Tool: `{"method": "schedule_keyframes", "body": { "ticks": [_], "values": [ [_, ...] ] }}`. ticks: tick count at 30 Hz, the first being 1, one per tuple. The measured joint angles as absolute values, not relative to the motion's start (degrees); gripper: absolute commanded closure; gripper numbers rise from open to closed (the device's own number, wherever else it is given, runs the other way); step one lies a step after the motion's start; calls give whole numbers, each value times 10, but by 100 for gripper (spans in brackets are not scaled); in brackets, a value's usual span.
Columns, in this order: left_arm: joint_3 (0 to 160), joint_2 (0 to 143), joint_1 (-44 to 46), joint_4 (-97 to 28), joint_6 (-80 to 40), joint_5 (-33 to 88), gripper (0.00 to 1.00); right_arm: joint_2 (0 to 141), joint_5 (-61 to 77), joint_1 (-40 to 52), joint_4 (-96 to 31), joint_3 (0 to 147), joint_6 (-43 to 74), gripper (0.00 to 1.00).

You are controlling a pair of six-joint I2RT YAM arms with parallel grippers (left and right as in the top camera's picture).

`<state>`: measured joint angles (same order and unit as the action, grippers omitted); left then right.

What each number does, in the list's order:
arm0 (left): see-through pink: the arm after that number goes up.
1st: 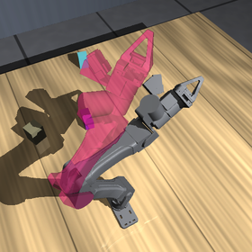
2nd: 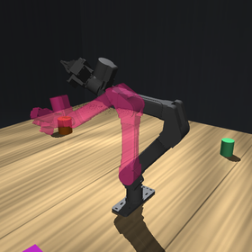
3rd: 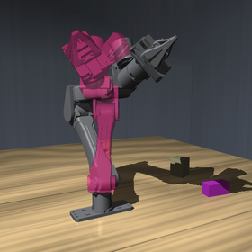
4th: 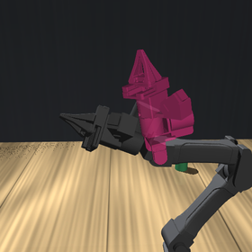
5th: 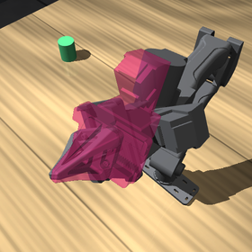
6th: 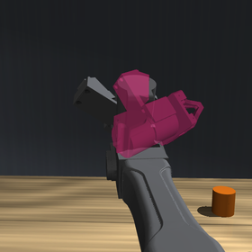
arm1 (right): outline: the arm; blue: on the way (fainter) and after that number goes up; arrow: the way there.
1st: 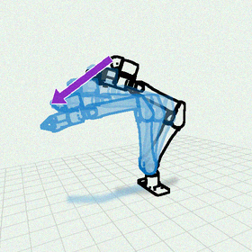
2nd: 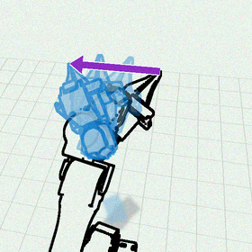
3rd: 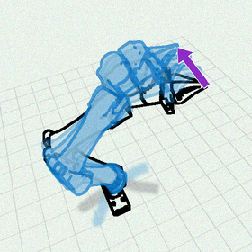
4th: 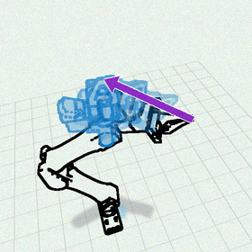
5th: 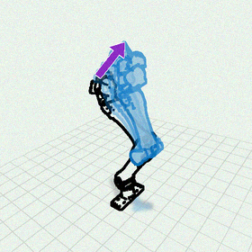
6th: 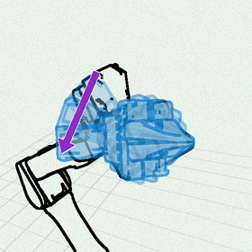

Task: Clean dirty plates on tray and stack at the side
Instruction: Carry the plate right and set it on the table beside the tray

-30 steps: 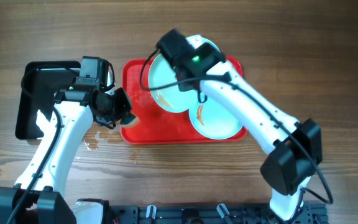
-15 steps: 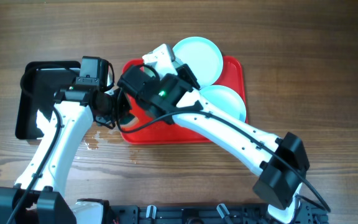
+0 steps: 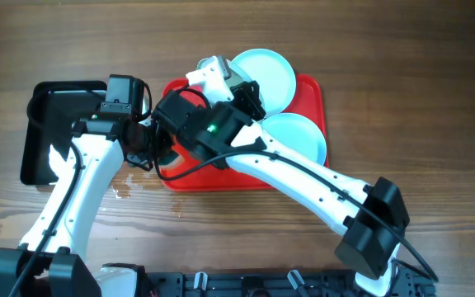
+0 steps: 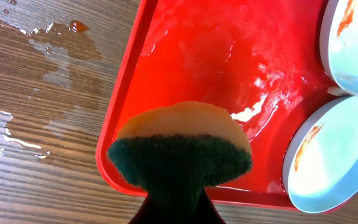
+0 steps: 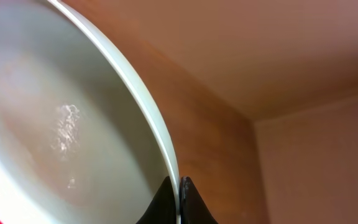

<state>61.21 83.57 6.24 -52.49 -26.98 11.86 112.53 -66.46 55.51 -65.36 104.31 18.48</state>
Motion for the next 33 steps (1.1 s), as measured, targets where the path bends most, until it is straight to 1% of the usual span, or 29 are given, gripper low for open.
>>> {"method": "schedule_keyframes", "body": {
  "ticks": [8, 19, 25, 28, 31, 33],
  "values": [
    [612, 836, 62, -523, -270, 119, 96, 1125, -735, 606, -627, 1043, 153, 96],
    [612, 836, 59, -523, -268, 117, 96, 1125, -760, 609, -620, 1043, 138, 96],
    [612, 836, 59, -523, -268, 117, 96, 1125, -735, 608, -620, 1043, 145, 96],
    [612, 836, 59, -523, -268, 117, 96, 1125, -718, 599, -628, 1043, 166, 96],
    [612, 836, 59, -523, -268, 117, 96, 1125, -677, 572, -643, 1043, 195, 96],
    [612, 836, 59, -523, -268, 117, 96, 1125, -623, 535, -662, 1043, 232, 96]
  ]
}}
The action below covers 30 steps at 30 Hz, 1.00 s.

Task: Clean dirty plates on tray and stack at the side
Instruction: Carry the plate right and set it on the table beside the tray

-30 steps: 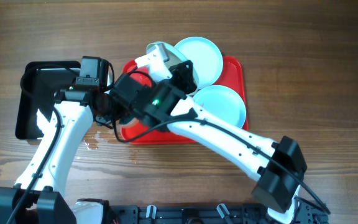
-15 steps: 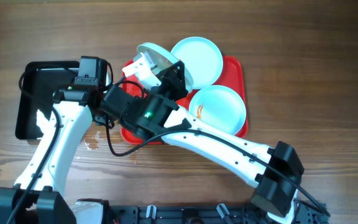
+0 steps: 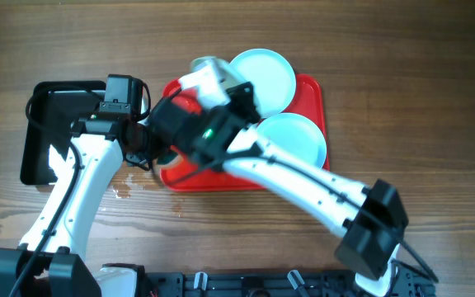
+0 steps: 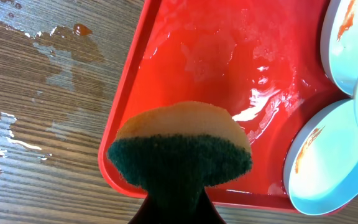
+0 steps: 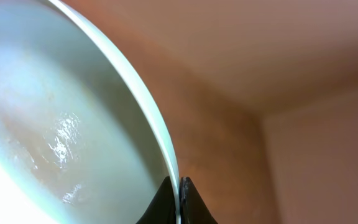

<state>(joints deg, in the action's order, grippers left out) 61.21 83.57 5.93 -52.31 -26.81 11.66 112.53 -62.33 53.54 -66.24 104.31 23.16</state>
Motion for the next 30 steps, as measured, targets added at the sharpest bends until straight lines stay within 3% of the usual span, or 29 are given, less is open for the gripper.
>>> {"method": "schedule_keyframes", "body": {
  "ticks": [5, 13, 21, 30],
  "values": [
    [612, 836, 59, -523, -268, 116, 96, 1122, -472, 420, -688, 1043, 328, 96],
    [612, 836, 59, -523, -268, 114, 96, 1068, -187, 197, -695, 1043, 347, 96],
    [612, 836, 59, -522, -268, 114, 96, 1059, -90, -25, -690, 1021, 336, 96],
    [612, 836, 59, -513, -268, 114, 96, 1057, 17, -236, -529, 835, 280, 96]
  ]
}}
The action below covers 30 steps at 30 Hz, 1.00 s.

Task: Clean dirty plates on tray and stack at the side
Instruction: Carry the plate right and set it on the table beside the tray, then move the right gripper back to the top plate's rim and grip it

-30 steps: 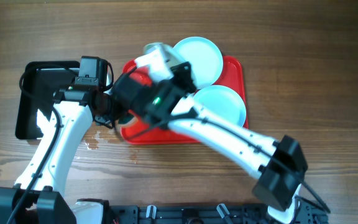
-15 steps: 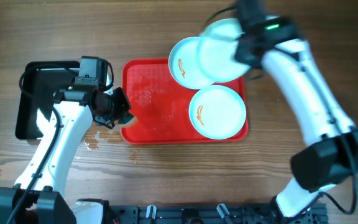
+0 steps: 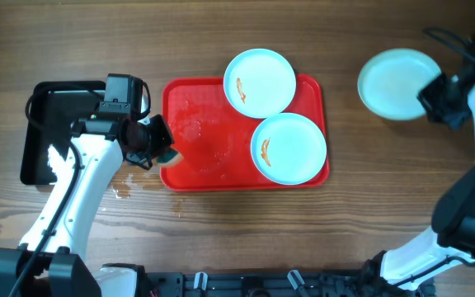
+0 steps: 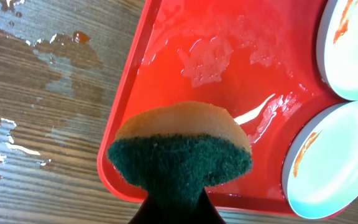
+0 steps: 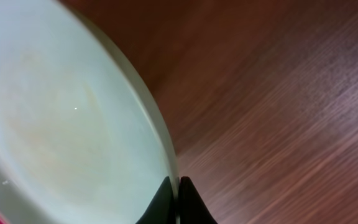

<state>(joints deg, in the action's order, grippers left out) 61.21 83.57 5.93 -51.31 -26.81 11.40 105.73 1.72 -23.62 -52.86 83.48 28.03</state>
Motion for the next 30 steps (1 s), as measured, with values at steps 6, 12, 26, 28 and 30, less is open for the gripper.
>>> {"method": "schedule_keyframes", "body": {
  "ticks": [6, 12, 26, 28, 30],
  "values": [
    [612, 836, 59, -512, -268, 114, 96, 1057, 59, -284, -429, 717, 269, 83],
    [612, 836, 59, -512, -268, 114, 96, 1057, 87, -300, -421, 701, 262, 30],
    [612, 836, 59, -514, -268, 114, 96, 1025, 500, -215, -397, 701, 182, 15],
    [612, 836, 59, -512, -268, 114, 96, 1006, 484, -158, -371, 701, 176, 16],
    [612, 836, 59, -512, -268, 114, 96, 994, 448, -93, -347, 701, 173, 16]
  ]
}}
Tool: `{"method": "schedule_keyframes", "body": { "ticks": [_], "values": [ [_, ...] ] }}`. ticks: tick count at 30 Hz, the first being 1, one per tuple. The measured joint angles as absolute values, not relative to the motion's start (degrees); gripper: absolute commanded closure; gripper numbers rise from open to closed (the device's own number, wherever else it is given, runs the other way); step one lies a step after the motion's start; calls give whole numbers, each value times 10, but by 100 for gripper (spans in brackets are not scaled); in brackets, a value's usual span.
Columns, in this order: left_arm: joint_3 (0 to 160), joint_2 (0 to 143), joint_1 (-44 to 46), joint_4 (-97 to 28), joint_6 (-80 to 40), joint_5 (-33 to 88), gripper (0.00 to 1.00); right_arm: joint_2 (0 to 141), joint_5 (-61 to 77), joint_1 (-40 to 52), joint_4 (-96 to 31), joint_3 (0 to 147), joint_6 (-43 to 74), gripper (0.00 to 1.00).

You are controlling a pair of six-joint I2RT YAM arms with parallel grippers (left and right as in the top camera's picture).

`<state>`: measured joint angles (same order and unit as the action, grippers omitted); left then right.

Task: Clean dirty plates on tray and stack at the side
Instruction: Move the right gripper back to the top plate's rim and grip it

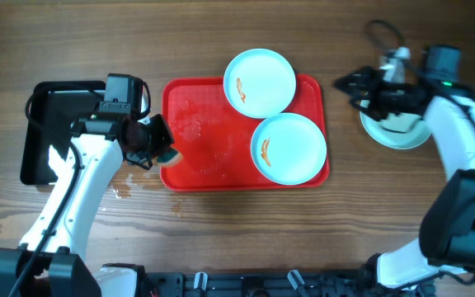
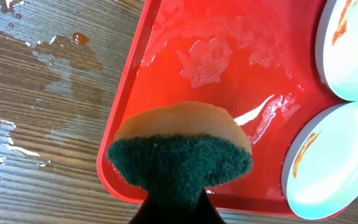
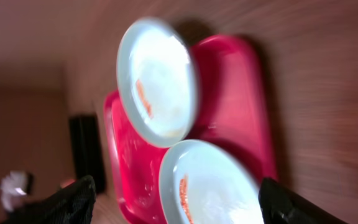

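Note:
A red tray (image 1: 213, 165) holds two pale blue plates, each smeared with orange: one at the back (image 1: 260, 82), one at the front right (image 1: 288, 148). A third pale plate (image 1: 402, 132) lies on the table to the right, partly under my right arm. My right gripper (image 1: 350, 91) is open between that plate and the tray; its wrist view shows the back plate (image 3: 157, 81) and the front plate (image 3: 210, 186) ahead of the gripper (image 3: 176, 186). My left gripper (image 2: 169, 214) is shut on a yellow-green sponge (image 2: 179, 149) over the tray's wet left edge (image 2: 120, 124).
A black bin (image 1: 56, 124) stands left of the tray. Water patches (image 1: 122, 191) lie on the wood beside the tray's front left corner. The tray floor (image 2: 229, 93) is wet and foamy.
My right gripper has let go of the pale plate, which now lies on the table at the right. It stands open nearer the tray. The left arm and sponge have not moved.
My right gripper held a pale plate by its rim above the tray's left part, close to the sponge, at the first two moments. Then it held the plate over the table far to the right. Now that plate rests there, released.

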<state>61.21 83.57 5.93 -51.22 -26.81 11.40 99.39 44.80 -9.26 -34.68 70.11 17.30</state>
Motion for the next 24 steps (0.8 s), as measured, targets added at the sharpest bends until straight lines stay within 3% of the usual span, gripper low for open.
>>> {"method": "schedule_keyframes", "body": {
  "ticks": [5, 9, 12, 19, 24],
  "values": [
    [612, 836, 59, -512, -268, 114, 96, 1002, 289, 46, -300, 701, 195, 16],
    [612, 836, 59, -519, -268, 114, 96, 1043, 166, 126, -263, 701, 228, 26],
    [612, 836, 59, -521, -268, 114, 96, 1088, 121, 142, -220, 701, 241, 32],
    [612, 836, 59, -522, -268, 114, 96, 1145, 69, 143, -155, 701, 249, 33],
    [612, 836, 59, -522, -268, 114, 96, 1154, 50, 143, -103, 701, 251, 42]
  ]
}}
